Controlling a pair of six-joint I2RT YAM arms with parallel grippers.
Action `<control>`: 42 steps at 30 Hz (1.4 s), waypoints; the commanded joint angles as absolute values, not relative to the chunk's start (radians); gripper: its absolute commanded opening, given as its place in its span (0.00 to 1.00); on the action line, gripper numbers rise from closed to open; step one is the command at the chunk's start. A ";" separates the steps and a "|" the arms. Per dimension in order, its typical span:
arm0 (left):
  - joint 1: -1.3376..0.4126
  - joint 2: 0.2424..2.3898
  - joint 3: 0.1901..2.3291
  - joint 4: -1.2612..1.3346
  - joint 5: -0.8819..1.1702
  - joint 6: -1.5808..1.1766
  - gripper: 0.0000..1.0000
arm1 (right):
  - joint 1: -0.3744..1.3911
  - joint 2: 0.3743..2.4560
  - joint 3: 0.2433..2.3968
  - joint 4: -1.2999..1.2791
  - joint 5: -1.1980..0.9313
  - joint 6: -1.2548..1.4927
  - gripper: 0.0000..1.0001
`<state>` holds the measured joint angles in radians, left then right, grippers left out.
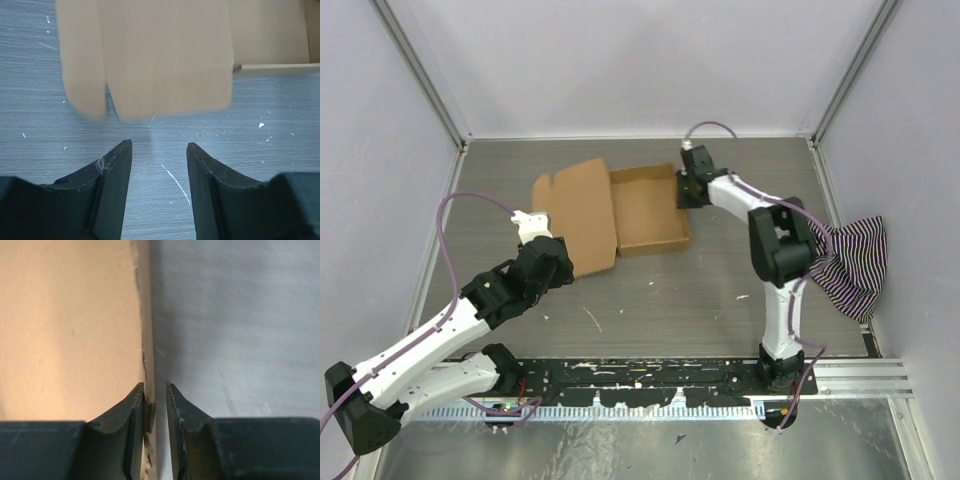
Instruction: Fold the paper box
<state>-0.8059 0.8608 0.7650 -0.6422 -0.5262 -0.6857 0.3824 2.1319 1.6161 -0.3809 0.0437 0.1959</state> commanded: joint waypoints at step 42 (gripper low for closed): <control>-0.803 0.459 0.762 -0.957 -0.593 -0.842 0.51 | 0.740 2.269 2.054 -0.359 -0.134 -0.373 0.86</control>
<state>-0.8059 0.4408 0.7410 -0.8753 -0.5858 -0.8246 0.7200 2.2086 1.9045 -0.3504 -0.0048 -0.1764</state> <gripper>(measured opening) 0.515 0.857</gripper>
